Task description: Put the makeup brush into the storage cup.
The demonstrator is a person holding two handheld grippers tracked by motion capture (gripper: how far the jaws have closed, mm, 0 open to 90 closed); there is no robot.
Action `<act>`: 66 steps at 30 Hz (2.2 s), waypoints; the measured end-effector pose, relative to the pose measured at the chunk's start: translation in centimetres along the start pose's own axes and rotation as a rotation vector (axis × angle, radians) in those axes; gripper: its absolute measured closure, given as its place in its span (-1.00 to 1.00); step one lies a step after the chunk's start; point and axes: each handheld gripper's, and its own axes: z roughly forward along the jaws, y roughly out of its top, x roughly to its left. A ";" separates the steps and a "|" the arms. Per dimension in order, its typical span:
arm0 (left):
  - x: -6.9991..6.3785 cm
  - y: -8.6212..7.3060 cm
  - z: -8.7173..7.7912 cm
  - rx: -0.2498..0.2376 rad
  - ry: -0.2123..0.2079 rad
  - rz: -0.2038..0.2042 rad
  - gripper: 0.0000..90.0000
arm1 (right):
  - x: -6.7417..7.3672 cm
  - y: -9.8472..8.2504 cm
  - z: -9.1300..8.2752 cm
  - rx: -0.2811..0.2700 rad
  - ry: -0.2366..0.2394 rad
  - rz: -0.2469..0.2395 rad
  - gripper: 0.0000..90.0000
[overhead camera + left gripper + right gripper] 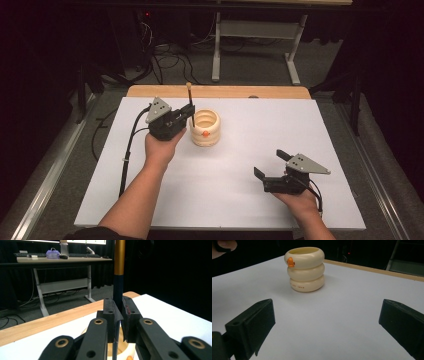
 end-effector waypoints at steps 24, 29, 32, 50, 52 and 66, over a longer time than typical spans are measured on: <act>0.2 -0.1 2.2 0.008 0.021 -0.002 0.85 | 0.0 0.1 -0.1 -0.010 0.006 -0.008 -0.96; 0.3 -0.4 2.6 0.022 0.024 0.003 0.85 | 0.0 0.1 -0.1 -0.007 0.005 -0.012 -0.96; 0.2 -0.6 2.7 0.019 0.028 0.007 0.85 | 0.0 0.0 -0.1 -0.004 0.005 -0.008 -0.96; 0.3 -2.7 3.4 0.052 0.020 -0.007 0.84 | 0.1 0.0 -0.1 -0.005 0.009 -0.008 -0.95; 0.2 -2.9 3.5 0.055 0.019 -0.010 0.84 | 0.1 0.0 -0.1 -0.004 0.009 -0.005 -0.95; 0.2 -4.2 3.8 0.086 0.020 -0.018 0.84 | 0.1 -0.1 0.0 0.003 0.011 -0.008 -0.95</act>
